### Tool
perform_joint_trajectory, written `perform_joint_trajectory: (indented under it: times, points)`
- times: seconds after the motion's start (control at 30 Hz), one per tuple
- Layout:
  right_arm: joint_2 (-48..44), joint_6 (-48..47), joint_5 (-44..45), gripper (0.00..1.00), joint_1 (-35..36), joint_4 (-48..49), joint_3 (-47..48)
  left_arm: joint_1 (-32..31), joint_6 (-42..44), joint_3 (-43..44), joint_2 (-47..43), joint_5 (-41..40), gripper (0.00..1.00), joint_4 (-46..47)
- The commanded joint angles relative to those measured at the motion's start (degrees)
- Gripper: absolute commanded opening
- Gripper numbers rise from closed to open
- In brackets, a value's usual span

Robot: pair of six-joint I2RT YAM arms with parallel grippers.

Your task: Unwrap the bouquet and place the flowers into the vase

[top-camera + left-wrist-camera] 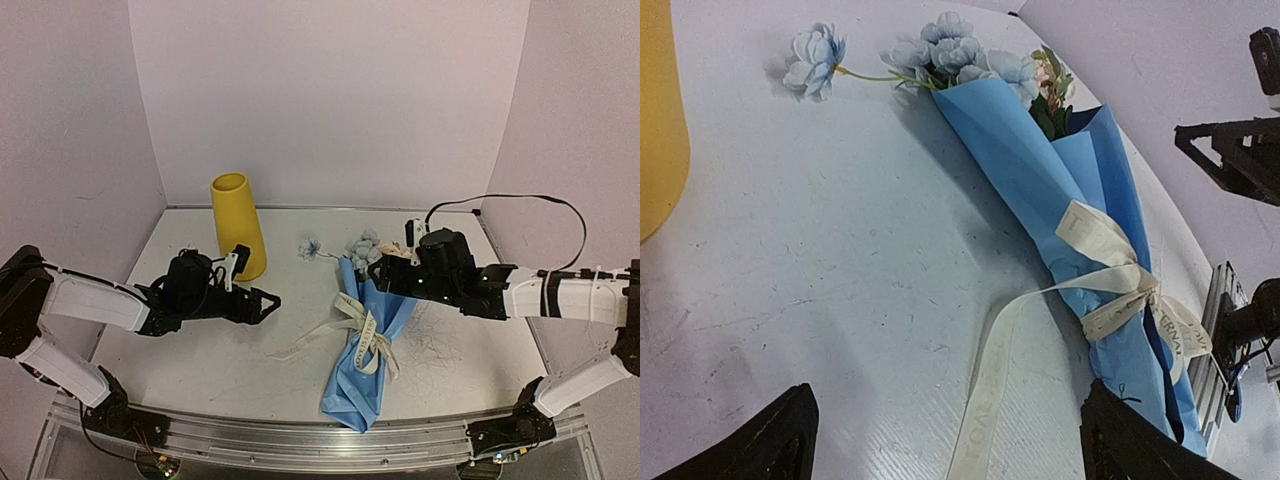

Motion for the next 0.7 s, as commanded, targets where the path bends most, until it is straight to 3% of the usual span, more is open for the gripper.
perform_joint_trajectory:
  times: [0.0, 0.2, 0.3, 0.5, 0.67]
  points:
    - [-5.0, 6.0, 6.6, 0.84, -1.0, -5.5, -3.8, -1.5, 0.9, 4.7, 3.3, -0.9, 0.92, 0.4]
    - [-4.8, 9.1, 4.2, 0.98, -7.7, -7.3, -7.5, -2.0, 1.4, 6.3, 6.5, 0.2, 0.93, 0.4]
    - [-2.4, 7.9, 1.9, 0.98, -10.2, -6.6, -7.3, -2.1, 1.4, 6.3, 6.8, -0.2, 0.93, 0.4]
    - [3.4, 6.6, -0.9, 0.93, -11.9, -4.6, -4.3, -2.1, 1.8, 5.6, 6.7, -1.0, 0.93, 0.4]
    - [7.4, 7.7, -3.2, 0.82, -13.3, -2.2, -4.3, -2.1, 1.0, 3.2, 5.3, -2.6, 0.93, 0.4]
